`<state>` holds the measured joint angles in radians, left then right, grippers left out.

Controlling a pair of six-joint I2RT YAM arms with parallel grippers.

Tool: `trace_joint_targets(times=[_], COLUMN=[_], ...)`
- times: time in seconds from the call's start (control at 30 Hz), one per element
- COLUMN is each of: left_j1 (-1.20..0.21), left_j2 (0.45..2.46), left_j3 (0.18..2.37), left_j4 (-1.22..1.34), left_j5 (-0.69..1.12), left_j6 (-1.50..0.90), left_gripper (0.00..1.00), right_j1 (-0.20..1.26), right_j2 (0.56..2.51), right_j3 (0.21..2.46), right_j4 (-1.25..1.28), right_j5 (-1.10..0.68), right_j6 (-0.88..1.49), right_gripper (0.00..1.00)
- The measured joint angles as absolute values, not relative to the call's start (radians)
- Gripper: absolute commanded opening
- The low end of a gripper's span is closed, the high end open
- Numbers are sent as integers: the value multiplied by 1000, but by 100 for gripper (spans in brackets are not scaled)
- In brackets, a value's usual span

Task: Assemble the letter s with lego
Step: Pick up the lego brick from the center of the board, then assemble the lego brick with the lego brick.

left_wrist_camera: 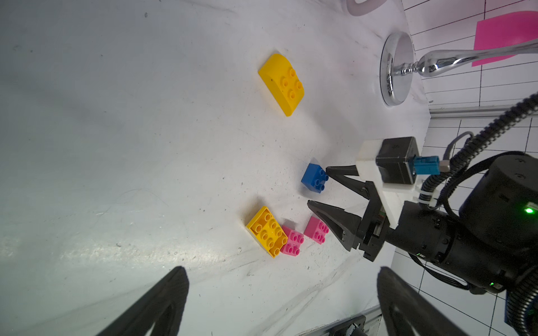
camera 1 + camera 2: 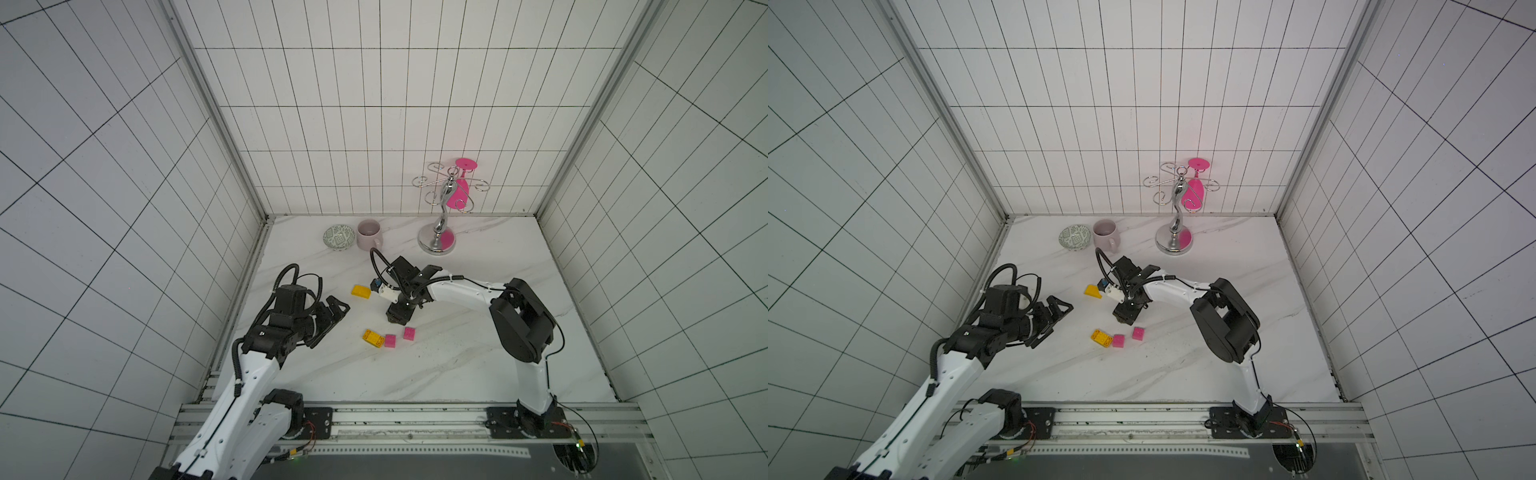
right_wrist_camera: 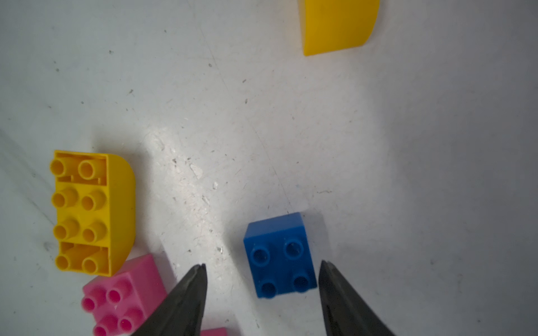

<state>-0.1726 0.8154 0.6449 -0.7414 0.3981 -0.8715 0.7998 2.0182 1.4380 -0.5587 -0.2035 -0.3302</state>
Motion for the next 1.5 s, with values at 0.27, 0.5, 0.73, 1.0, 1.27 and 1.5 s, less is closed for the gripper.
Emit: trace_joint_targets(times=[0.27, 0.5, 0.73, 1.0, 1.27, 1.5], left_j1=[-173, -173, -173, -173, -167, -166], left_j2=[807, 807, 808, 809, 818, 813], left_j3=[636, 624, 621, 617, 644, 756], left_j4=[-744, -744, -740, -737, -736, -730], left_j5=[400, 406, 412, 412, 394, 363], left_j6=[-871, -871, -871, -873, -862, -809], left_gripper=[98, 98, 98, 98, 98, 98], right_j1=[800, 800, 800, 800, 813, 903], right_j2=[2036, 2051, 2080, 2075, 1942, 1888], right_j3=[1449, 1473, 1488, 1494, 1550, 1549], right_j4=[-560, -558, -559, -564, -653, -682], right_j5=[-181, -171, -168, -149, -181, -215], right_j6=[-341, -342, -345, -331, -143, -49], right_gripper=[57, 57, 39, 27, 23, 22])
